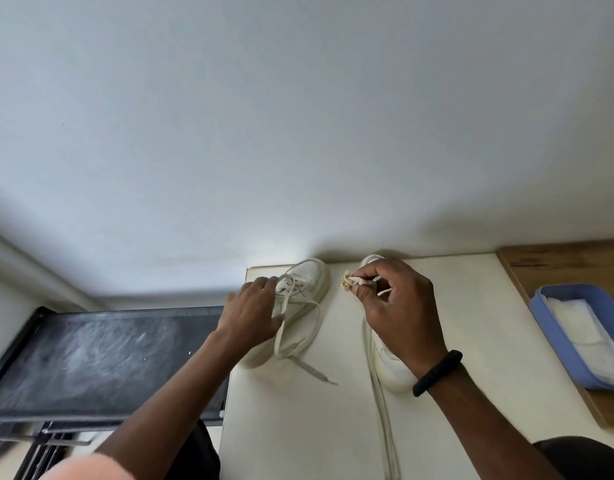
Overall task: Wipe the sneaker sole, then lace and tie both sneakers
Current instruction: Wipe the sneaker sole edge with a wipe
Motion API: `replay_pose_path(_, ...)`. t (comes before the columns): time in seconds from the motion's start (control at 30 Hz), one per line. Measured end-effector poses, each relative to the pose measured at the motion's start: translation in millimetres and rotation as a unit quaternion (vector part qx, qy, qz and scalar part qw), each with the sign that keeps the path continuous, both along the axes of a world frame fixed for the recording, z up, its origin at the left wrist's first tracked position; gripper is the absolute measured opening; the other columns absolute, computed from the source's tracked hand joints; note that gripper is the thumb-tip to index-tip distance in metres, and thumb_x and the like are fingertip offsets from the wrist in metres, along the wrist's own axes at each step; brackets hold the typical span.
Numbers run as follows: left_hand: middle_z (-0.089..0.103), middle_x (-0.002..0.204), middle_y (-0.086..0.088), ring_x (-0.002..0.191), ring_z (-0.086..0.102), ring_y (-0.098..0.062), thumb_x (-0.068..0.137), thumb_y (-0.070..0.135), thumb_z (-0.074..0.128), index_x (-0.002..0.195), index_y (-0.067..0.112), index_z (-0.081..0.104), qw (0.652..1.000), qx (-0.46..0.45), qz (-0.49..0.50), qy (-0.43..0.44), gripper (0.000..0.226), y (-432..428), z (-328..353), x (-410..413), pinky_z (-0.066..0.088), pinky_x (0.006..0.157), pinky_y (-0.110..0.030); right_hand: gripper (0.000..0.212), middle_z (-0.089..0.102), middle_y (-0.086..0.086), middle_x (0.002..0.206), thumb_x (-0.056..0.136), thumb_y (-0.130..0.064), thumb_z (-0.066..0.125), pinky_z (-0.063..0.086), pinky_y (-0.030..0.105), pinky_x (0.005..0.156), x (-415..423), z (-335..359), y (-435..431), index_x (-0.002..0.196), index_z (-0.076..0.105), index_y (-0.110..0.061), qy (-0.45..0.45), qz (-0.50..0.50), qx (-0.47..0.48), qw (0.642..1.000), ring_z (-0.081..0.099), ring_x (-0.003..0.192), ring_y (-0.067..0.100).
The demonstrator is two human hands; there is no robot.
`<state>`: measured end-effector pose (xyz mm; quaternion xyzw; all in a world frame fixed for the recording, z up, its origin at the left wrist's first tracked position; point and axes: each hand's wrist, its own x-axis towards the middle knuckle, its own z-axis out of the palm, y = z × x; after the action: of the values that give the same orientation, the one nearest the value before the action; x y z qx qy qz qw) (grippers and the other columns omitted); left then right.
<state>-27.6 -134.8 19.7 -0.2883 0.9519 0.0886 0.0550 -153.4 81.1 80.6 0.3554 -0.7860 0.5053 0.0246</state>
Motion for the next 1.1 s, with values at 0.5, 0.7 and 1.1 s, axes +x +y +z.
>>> replay_pose_path(0.5, 0.063, 0.119, -0.017, 0.108, 0.064, -0.039, 0.098, 0.045, 0.058, 0.118, 0.006, 0.061, 0.992, -0.034, 0.117, 0.039, 0.044, 5, -20, -21, 0.051, 0.083, -0.043, 0.016, 0.067, -0.013, 0.084, 0.079, -0.007, 0.078, 0.055, 0.032, 0.062, -2, -1, 0, 0.082, 0.070, -0.020, -0.008, 0.006, -0.010, 1.000, 0.063, 0.076, 0.010)
replay_pose_path(0.7, 0.065, 0.107, -0.013, 0.102, 0.064, -0.038, 0.096, 0.052, 0.059, 0.105, 0.009, 0.061, 0.974, 0.049, 0.206, 0.083, 0.044, -3, -25, -11, 0.049, 0.079, -0.042, 0.016, 0.067, -0.013, 0.085, 0.079, -0.007, 0.076, 0.056, 0.036, 0.062, 1, -4, -2, 0.082, 0.070, -0.021, -0.016, 0.017, -0.008, 1.000, 0.064, 0.076, 0.011)
replay_pose_path(1.1, 0.055, 0.139, -0.015, 0.126, 0.056, -0.037, 0.099, 0.046, 0.059, 0.136, 0.014, 0.055, 0.975, -0.064, 0.056, 0.204, 0.049, 31, -24, -4, 0.053, 0.092, -0.053, 0.009, 0.072, -0.013, 0.084, 0.083, -0.012, 0.080, 0.052, 0.015, 0.065, -26, 19, 24, 0.086, 0.074, -0.018, -0.040, -0.046, -0.022, 0.998, 0.067, 0.076, 0.003)
